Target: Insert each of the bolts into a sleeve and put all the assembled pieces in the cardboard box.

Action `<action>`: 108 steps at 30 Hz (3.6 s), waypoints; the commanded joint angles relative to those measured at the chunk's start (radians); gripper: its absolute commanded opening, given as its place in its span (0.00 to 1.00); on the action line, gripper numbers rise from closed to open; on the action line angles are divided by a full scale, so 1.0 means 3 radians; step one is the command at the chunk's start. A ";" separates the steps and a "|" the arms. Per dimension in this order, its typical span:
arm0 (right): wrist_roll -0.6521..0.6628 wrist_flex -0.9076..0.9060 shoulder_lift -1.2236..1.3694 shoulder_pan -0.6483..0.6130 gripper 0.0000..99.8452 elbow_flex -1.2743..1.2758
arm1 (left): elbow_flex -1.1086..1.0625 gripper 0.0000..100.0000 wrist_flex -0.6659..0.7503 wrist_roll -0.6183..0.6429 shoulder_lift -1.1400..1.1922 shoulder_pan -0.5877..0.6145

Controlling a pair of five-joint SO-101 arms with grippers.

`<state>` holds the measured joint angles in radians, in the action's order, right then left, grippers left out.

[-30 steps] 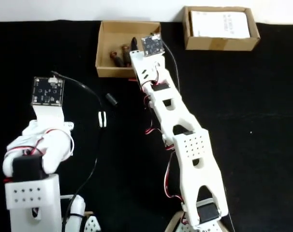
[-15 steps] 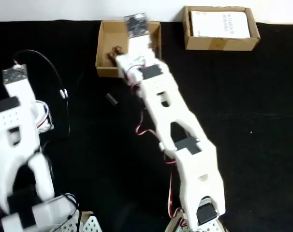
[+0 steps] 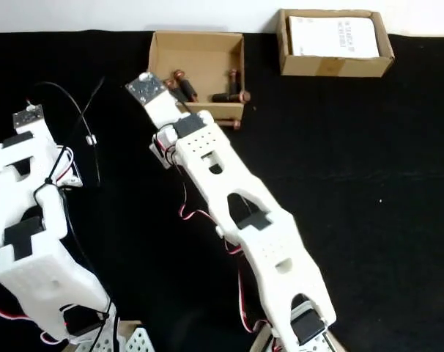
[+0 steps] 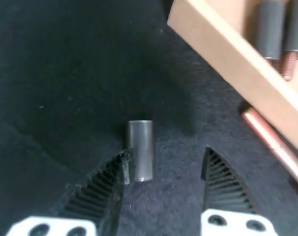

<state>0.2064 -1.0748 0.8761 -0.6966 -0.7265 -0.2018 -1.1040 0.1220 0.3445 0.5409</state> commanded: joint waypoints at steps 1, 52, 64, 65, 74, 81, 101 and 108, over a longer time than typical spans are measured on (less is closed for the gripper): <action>0.0056 -0.0013 0.0238 -0.0033 0.21 -0.0580 | 0.0146 0.14 -0.0005 0.0026 -0.0008 0.0049; -0.0286 -0.2289 0.1087 -0.0141 0.21 -0.2596 | 0.0146 0.14 -0.0005 0.0026 -0.0003 0.0043; -0.0261 -0.2253 0.1082 -0.0054 0.21 -0.1844 | 0.0146 0.14 -0.0005 0.0026 -0.0003 0.0043; -0.0261 -0.2238 0.1082 -0.0049 0.21 -0.1844 | 0.0146 0.14 -0.0005 0.0026 -0.0003 0.0043; 0.0251 -0.2135 0.1087 -0.0043 0.09 -0.1839 | 0.0146 0.14 -0.0005 0.0026 -0.0003 0.0043; 0.0307 -0.2156 0.1077 -0.0018 0.01 -0.1849 | 0.0146 0.14 -0.0005 0.0026 -0.0003 0.0043; 0.0307 -0.2289 -0.1895 0.1890 0.01 -0.0279 | 0.1440 0.14 -0.1023 -0.0808 0.0028 -0.1506; -0.0051 -0.1921 -0.2969 0.2657 0.01 0.1389 | 0.1900 0.14 -0.0455 -0.1350 0.0233 -0.2411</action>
<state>0.2509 -1.7238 0.1366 0.0307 -0.4749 0.3122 -1.3387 -0.2555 0.3859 -0.0882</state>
